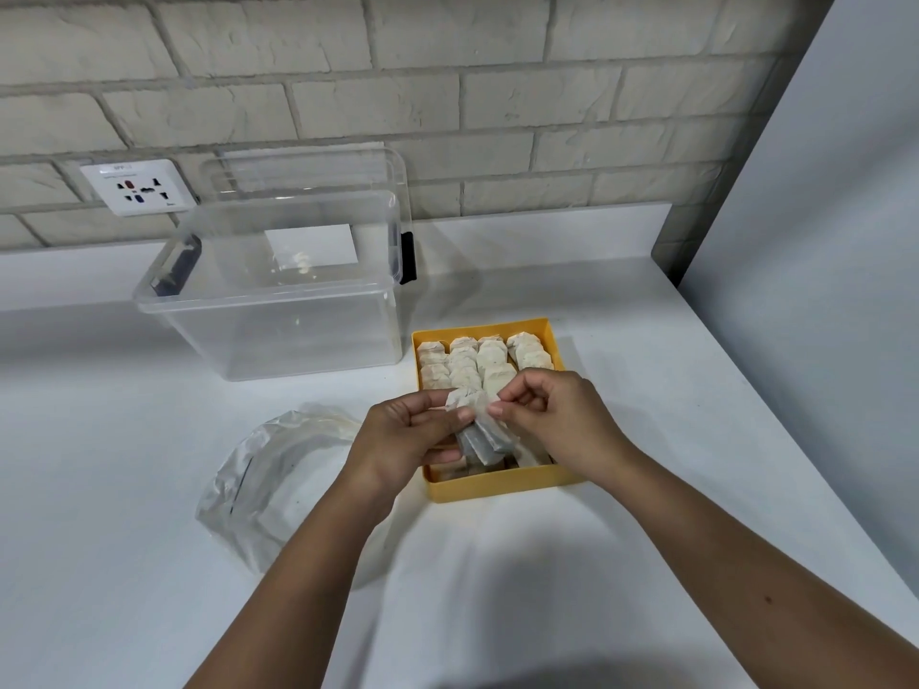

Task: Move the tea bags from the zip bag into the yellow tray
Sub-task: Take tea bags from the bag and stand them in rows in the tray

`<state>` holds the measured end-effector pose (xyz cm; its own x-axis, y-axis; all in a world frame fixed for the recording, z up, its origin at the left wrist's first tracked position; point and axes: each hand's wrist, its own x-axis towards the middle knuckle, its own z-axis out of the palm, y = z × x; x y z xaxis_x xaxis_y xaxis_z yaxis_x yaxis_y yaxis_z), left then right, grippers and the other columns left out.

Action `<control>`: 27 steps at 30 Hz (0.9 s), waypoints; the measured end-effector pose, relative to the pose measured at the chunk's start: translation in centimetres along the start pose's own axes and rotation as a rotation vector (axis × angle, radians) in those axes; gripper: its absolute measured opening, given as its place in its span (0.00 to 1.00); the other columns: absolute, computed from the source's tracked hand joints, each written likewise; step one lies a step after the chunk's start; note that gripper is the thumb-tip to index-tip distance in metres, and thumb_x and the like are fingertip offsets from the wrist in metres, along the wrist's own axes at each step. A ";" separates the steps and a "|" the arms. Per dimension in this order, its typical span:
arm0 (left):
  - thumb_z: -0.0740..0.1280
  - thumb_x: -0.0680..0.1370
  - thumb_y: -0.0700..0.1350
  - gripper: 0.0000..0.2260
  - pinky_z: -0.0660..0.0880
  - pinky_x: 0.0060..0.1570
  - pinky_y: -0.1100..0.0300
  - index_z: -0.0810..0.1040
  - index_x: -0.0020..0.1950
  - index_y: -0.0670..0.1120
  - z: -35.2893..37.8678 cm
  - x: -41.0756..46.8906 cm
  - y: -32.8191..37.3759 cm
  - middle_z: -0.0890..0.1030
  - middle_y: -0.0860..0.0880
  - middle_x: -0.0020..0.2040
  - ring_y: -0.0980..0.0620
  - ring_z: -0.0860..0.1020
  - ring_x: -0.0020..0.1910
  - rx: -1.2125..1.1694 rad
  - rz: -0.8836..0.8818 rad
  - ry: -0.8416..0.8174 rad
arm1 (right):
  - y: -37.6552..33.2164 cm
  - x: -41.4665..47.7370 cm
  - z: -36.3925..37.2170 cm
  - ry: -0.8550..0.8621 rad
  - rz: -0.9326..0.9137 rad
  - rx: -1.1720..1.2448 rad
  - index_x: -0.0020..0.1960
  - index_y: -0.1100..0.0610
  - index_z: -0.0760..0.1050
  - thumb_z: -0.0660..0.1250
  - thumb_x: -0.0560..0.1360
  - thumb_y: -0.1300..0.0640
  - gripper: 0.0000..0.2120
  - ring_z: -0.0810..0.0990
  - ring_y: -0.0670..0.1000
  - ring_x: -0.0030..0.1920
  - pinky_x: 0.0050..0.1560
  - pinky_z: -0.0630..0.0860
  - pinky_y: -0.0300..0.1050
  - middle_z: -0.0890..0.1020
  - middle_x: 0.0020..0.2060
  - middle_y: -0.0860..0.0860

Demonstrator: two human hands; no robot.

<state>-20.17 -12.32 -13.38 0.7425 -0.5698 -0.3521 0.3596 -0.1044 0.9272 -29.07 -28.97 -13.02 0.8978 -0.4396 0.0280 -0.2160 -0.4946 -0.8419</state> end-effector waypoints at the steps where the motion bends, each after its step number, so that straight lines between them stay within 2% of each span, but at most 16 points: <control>1: 0.74 0.74 0.38 0.10 0.83 0.40 0.61 0.84 0.55 0.43 -0.1 -0.1 0.0 0.87 0.44 0.48 0.51 0.86 0.42 -0.017 -0.009 -0.012 | 0.1 0.0 0.0 0.012 0.016 0.026 0.41 0.50 0.80 0.76 0.70 0.53 0.05 0.76 0.38 0.33 0.37 0.73 0.32 0.80 0.33 0.42; 4: 0.74 0.74 0.37 0.10 0.83 0.41 0.61 0.84 0.54 0.44 -0.3 0.0 -0.1 0.87 0.45 0.47 0.52 0.85 0.41 -0.004 -0.002 0.012 | 0.3 -0.1 -0.3 0.009 0.051 0.078 0.40 0.51 0.78 0.75 0.71 0.55 0.06 0.79 0.45 0.32 0.39 0.79 0.40 0.82 0.34 0.47; 7: 0.74 0.74 0.37 0.10 0.83 0.39 0.62 0.84 0.54 0.44 -0.6 0.1 -0.1 0.88 0.47 0.44 0.54 0.84 0.37 0.044 0.043 0.097 | 0.5 0.1 -1.0 0.030 0.059 0.070 0.40 0.52 0.76 0.73 0.74 0.56 0.07 0.80 0.44 0.29 0.38 0.77 0.38 0.82 0.34 0.48; 12: 0.73 0.75 0.37 0.08 0.81 0.37 0.64 0.84 0.54 0.44 -2.1 0.5 0.3 0.88 0.48 0.43 0.56 0.85 0.38 0.107 0.141 0.209 | 1.1 0.4 -1.3 -0.040 0.038 -0.087 0.41 0.53 0.76 0.72 0.74 0.57 0.06 0.78 0.40 0.34 0.41 0.75 0.39 0.81 0.33 0.44; 17: 0.74 0.75 0.38 0.08 0.82 0.44 0.58 0.84 0.54 0.45 -2.5 0.6 0.1 0.88 0.49 0.41 0.55 0.84 0.39 0.132 0.153 0.247 | 1.1 0.1 0.4 -0.189 0.032 -0.194 0.40 0.48 0.76 0.73 0.73 0.54 0.06 0.80 0.45 0.39 0.45 0.77 0.44 0.81 0.35 0.43; 20: 0.74 0.75 0.39 0.08 0.82 0.46 0.56 0.84 0.53 0.45 -2.6 0.6 0.0 0.88 0.49 0.41 0.53 0.84 0.41 0.130 0.151 0.247 | 1.2 0.0 1.4 -0.228 0.052 -0.278 0.41 0.47 0.77 0.73 0.73 0.52 0.05 0.80 0.44 0.40 0.46 0.77 0.43 0.82 0.36 0.43; 22: 0.74 0.75 0.39 0.07 0.82 0.46 0.56 0.84 0.53 0.46 -2.7 0.6 -0.1 0.88 0.49 0.41 0.52 0.84 0.41 0.135 0.154 0.242 | 1.2 -0.1 1.7 -0.216 0.025 -0.396 0.43 0.48 0.78 0.73 0.73 0.50 0.04 0.80 0.43 0.42 0.51 0.74 0.42 0.82 0.37 0.41; 24: 0.74 0.75 0.39 0.08 0.82 0.45 0.57 0.84 0.53 0.47 -2.8 0.6 -0.2 0.88 0.49 0.41 0.53 0.85 0.41 0.141 0.153 0.239 | 1.2 -0.1 1.9 -0.160 -0.041 -0.547 0.43 0.47 0.77 0.72 0.73 0.48 0.04 0.79 0.44 0.46 0.56 0.67 0.46 0.82 0.40 0.42; 27: 0.74 0.75 0.40 0.09 0.82 0.43 0.60 0.84 0.55 0.46 -2.7 0.6 -0.3 0.88 0.49 0.42 0.54 0.85 0.42 0.140 0.144 0.230 | 1.3 0.2 2.0 -0.086 -0.107 -0.690 0.43 0.46 0.78 0.70 0.73 0.46 0.05 0.77 0.47 0.49 0.56 0.64 0.49 0.81 0.44 0.42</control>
<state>-18.27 -10.45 -14.22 0.8943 -0.3890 -0.2211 0.1724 -0.1563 0.9725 -28.42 -28.19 -15.14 0.9487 -0.3150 0.0253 -0.2932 -0.9073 -0.3015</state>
